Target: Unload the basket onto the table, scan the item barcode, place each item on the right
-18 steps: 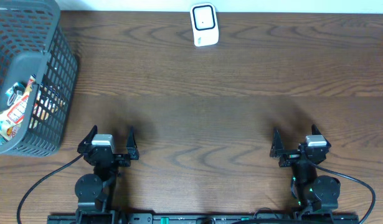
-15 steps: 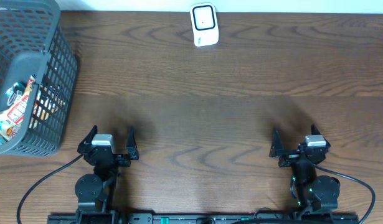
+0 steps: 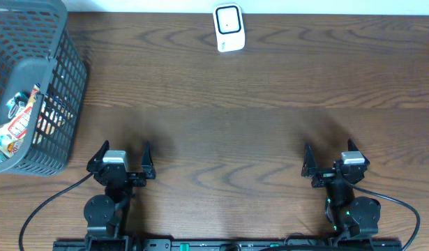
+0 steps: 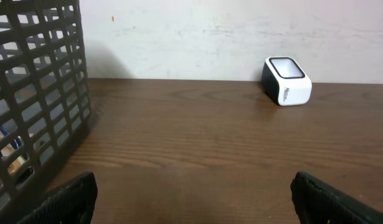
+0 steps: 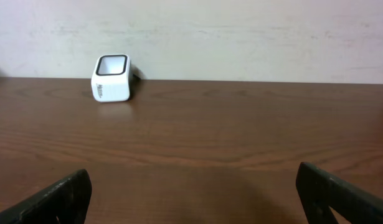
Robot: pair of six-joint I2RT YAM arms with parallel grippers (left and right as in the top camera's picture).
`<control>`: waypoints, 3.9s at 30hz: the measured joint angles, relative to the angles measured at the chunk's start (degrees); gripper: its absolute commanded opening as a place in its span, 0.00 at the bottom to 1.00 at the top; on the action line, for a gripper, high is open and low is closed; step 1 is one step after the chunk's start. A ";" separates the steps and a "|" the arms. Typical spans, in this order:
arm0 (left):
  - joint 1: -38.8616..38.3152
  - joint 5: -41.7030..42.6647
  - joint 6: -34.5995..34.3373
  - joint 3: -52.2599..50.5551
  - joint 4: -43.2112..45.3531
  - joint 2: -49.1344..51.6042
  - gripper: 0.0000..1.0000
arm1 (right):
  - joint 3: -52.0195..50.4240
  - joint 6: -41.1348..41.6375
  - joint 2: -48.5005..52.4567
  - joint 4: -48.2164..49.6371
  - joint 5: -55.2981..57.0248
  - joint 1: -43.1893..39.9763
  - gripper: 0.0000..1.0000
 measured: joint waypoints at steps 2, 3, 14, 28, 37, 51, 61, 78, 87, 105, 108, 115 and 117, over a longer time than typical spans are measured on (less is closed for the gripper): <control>0.00 0.00 0.00 0.00 0.00 0.00 0.97 | 0.00 0.00 0.00 0.00 0.00 0.00 0.99; 0.00 -0.02 0.00 -0.02 -0.02 0.00 0.98 | 0.00 0.00 0.00 0.00 0.00 0.00 0.99; 0.00 0.00 0.00 0.00 -0.02 0.00 0.98 | 0.00 0.00 0.02 0.00 0.00 0.00 0.99; 0.00 0.00 0.00 0.00 -0.02 0.00 0.98 | 0.00 0.00 0.00 0.00 0.00 0.00 0.99; 0.00 -0.02 0.00 0.00 -0.02 0.00 0.98 | 0.00 0.00 0.00 0.00 0.00 0.00 0.99; -0.07 21.92 -4.50 -0.74 10.67 0.02 0.98 | 0.00 -0.02 0.02 0.00 0.00 0.00 0.99; -0.07 26.88 -17.75 1.01 44.39 -0.02 0.98 | 0.00 0.00 0.02 0.00 0.00 0.00 0.99; 0.02 22.51 -8.31 74.97 -15.98 49.29 0.98 | 0.00 0.00 0.07 0.00 0.02 0.04 0.99; 14.29 12.92 -8.52 117.74 -50.75 78.88 0.98 | 0.00 0.00 0.04 -0.04 0.02 0.04 0.99; 35.21 -14.25 1.84 111.45 -57.77 102.44 0.99 | 0.00 0.00 0.07 0.00 0.02 0.04 0.99; 35.47 -15.30 10.10 102.97 -56.65 102.75 0.99 | 0.00 0.00 0.07 -0.02 0.02 0.04 0.99; 35.47 -15.69 24.09 90.05 -50.34 103.16 1.00 | 0.00 0.00 0.07 0.00 0.02 0.04 0.99; 35.47 -15.74 26.99 88.35 -47.89 103.21 1.00 | 0.00 0.00 0.07 0.00 0.02 0.04 0.99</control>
